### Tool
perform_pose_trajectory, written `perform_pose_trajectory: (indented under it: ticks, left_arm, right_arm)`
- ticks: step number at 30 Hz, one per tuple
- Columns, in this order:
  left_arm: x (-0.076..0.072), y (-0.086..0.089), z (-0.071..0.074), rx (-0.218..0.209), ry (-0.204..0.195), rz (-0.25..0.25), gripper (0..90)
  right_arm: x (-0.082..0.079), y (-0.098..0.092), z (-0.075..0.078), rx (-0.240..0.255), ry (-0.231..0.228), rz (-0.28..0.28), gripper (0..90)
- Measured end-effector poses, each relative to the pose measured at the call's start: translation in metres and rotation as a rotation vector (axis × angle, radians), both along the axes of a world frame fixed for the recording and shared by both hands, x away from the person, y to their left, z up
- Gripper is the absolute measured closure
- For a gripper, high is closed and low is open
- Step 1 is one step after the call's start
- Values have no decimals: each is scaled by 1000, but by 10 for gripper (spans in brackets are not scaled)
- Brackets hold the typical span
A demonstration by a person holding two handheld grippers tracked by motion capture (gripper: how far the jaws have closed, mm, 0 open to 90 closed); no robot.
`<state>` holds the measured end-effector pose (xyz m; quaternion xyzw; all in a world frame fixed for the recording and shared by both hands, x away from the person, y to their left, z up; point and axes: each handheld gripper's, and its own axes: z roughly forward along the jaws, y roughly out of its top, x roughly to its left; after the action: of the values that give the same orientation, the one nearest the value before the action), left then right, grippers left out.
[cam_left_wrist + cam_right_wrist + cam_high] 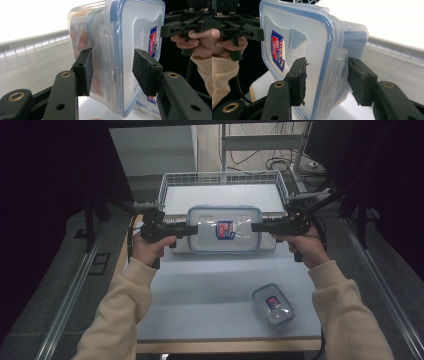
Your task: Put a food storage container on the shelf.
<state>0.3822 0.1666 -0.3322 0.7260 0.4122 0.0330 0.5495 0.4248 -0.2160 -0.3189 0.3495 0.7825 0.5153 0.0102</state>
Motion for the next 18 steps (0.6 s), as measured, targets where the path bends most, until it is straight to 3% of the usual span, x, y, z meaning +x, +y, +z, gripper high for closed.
perform_pose_trajectory:
  ticks: [10,18]
  left_arm:
    - [34,0,30,8,-22,-15,517]
    - [57,6,39,-1,-22,-8,517]
  right_arm:
    - [25,0,30,3,-43,-30,502]
    - [52,8,50,-11,-64,-41,499]
